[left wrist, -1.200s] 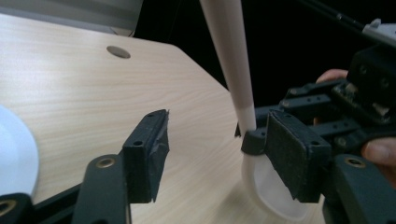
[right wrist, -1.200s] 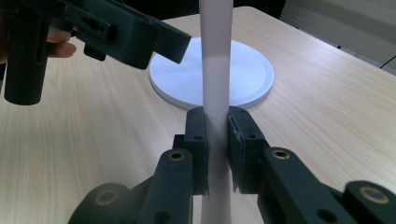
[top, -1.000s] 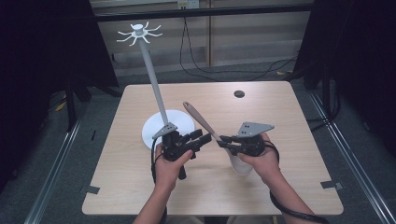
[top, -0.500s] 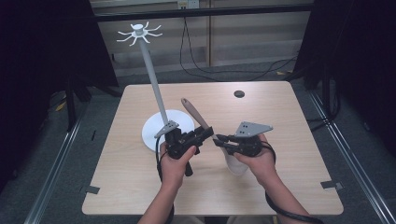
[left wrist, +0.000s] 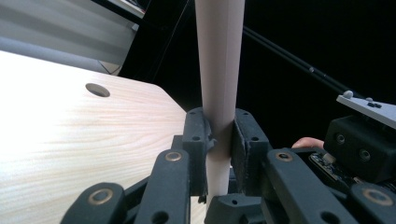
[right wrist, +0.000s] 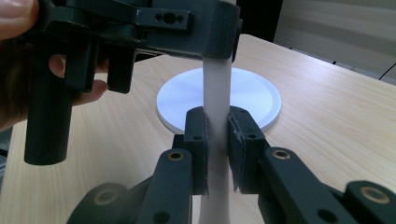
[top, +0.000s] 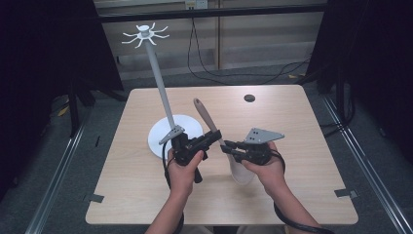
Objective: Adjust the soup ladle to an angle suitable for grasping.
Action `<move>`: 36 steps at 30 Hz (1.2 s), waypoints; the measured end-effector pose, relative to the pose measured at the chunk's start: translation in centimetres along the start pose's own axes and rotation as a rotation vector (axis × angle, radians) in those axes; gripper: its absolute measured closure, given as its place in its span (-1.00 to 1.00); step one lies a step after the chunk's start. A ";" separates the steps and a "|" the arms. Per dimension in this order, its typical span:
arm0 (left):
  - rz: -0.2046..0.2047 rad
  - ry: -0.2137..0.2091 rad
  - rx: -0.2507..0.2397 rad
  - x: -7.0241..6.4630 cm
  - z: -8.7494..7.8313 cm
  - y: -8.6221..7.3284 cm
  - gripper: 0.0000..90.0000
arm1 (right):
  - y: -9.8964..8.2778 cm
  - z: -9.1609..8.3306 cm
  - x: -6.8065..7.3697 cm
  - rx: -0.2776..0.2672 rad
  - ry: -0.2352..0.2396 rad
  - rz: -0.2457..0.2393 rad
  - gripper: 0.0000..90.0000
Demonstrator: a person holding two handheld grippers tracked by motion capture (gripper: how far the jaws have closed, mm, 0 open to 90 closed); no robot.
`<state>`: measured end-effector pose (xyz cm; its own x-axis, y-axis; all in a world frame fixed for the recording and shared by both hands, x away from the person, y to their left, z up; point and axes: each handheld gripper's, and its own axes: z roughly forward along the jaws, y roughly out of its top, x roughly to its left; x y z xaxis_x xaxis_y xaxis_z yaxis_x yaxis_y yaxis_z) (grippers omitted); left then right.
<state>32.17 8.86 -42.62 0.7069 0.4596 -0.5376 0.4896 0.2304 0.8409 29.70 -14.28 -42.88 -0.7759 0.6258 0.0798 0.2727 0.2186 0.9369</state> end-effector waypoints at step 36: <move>0.128 0.049 0.062 -0.2 -2.3 4.2 0.73 | -3.6 -3.3 -2.2 0.196 -0.160 0.065 -0.94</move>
<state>32.89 11.73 -38.85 0.7407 0.5232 -0.4214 0.4287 0.1147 0.8961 28.52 -18.93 -45.28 -0.6577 0.7502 0.0682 0.4362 0.3054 0.8465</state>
